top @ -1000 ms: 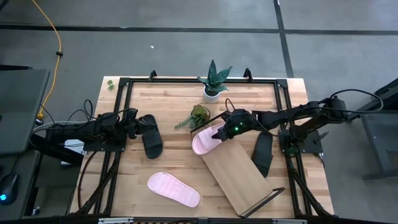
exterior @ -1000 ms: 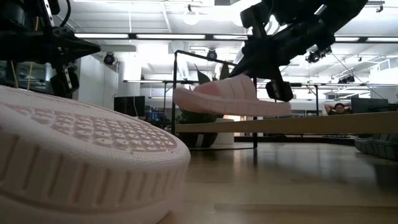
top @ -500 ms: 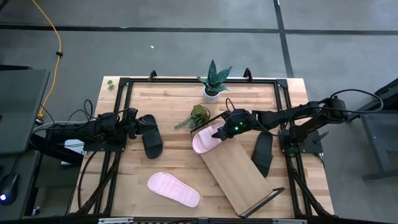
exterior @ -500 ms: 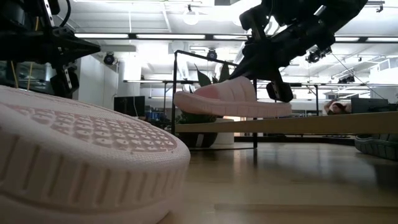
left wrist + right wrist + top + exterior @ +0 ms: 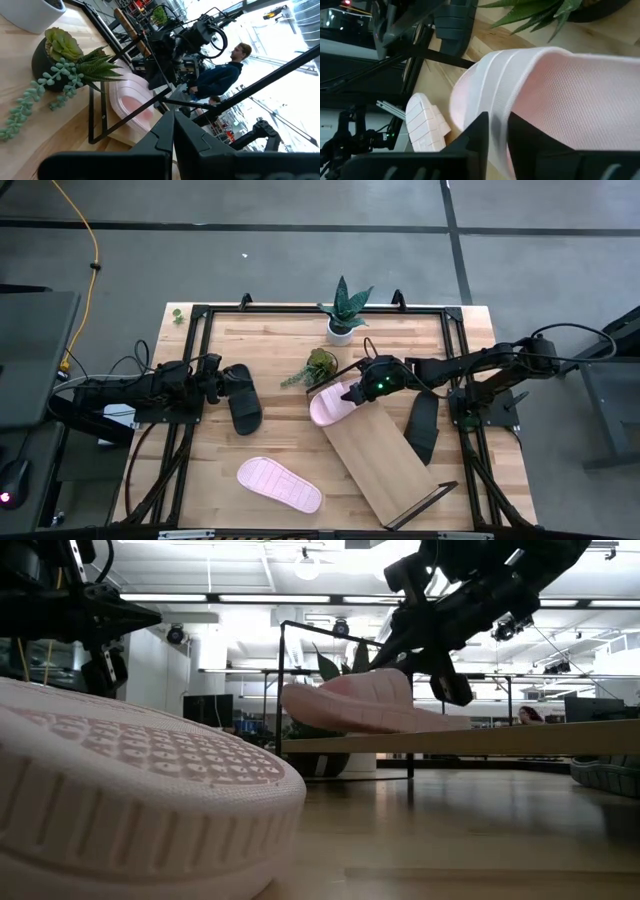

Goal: Pick and place slides into the shelf
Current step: Put the top right pink slipper on the shelf

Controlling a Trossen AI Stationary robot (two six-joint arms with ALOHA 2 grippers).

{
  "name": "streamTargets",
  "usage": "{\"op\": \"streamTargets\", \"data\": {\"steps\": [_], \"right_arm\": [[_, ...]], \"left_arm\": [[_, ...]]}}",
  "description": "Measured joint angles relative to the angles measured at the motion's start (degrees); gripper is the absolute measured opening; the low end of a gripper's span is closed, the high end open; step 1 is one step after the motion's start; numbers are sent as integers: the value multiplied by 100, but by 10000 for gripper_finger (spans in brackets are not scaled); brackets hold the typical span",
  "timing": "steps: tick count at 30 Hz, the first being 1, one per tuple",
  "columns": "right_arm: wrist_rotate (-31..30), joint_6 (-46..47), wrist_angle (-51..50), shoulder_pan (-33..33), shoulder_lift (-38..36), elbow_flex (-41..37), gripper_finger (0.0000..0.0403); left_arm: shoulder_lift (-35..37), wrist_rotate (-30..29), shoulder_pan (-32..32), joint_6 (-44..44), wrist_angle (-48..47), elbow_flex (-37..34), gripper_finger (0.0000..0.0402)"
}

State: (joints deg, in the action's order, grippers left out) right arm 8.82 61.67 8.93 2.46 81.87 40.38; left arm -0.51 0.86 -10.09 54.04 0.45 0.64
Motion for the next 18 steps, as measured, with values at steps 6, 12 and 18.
{"op": "streamTargets", "data": {"steps": [6, 12, 18], "right_arm": [[-131, -17, -12, 2, 0, 0, 75], [-157, -60, -15, 2, 0, 0, 76], [-179, -109, -20, 0, 0, 0, 80]], "left_arm": [[1, 0, 0, -2, 2, -1, 1], [0, 0, 0, -2, 2, 0, 1], [0, 0, -1, -2, 2, 0, 1]]}}
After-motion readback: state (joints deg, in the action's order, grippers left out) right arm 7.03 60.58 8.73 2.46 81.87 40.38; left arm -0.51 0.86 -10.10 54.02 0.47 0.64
